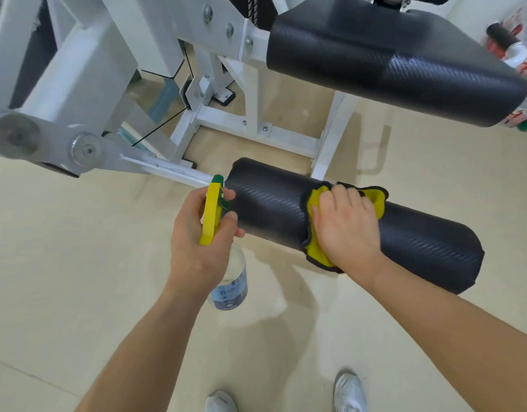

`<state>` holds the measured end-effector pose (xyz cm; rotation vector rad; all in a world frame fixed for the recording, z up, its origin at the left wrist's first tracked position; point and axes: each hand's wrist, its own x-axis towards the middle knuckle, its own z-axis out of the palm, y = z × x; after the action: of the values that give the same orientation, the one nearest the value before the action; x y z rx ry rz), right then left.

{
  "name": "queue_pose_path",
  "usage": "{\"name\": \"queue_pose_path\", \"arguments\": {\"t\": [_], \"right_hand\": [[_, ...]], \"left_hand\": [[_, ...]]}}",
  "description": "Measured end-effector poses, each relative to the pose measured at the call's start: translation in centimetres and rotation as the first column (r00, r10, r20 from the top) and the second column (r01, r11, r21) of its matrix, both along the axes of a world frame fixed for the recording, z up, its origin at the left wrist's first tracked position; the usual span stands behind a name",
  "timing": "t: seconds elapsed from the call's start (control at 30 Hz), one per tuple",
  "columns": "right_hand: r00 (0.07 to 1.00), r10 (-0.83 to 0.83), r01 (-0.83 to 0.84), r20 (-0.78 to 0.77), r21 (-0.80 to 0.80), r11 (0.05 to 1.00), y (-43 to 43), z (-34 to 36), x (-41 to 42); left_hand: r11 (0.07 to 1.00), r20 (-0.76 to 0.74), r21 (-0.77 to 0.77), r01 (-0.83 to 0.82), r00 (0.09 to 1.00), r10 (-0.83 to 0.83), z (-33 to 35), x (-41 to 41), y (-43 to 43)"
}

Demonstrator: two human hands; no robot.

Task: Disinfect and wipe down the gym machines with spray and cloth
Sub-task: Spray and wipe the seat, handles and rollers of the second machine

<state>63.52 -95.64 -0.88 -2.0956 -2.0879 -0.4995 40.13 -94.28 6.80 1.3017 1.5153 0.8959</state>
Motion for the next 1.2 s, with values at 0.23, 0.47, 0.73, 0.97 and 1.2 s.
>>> {"name": "queue_pose_path", "arguments": {"t": [0.23, 0.47, 0.73, 0.97, 1.2], "right_hand": [[0.991, 0.068, -0.070, -0.117, -0.006, 0.998, 6.6, -0.2, -8.6], [0.967, 0.199, -0.187, -0.159, 0.088, 0.978, 8.0, -0.3, -10.7], [0.988, 0.137, -0.130, -0.073, 0.100, 0.986, -0.2, -1.0, 1.8], [0.993, 0.028, -0.045, 0.114, 0.150, 0.988, -8.6, -1.1, 13.9], [0.981, -0.093, 0.059, 0.168, 0.198, 0.978, -12.3, -1.2, 18.3]], "left_hand": [[1.000, -0.025, 0.000, -0.027, 0.999, 0.027, -0.5, -2.0, 0.7], [1.000, 0.035, -0.012, -0.018, 0.999, 0.018, -0.7, 0.0, 0.6], [0.991, 0.075, -0.024, 0.130, 0.989, -0.128, 0.0, 6.8, -2.0], [0.968, 0.157, -0.066, 0.243, 0.960, -0.231, 0.3, 13.7, -5.3], [0.964, 0.161, -0.100, 0.246, 0.960, -0.229, -0.6, 13.3, -6.2]]}}
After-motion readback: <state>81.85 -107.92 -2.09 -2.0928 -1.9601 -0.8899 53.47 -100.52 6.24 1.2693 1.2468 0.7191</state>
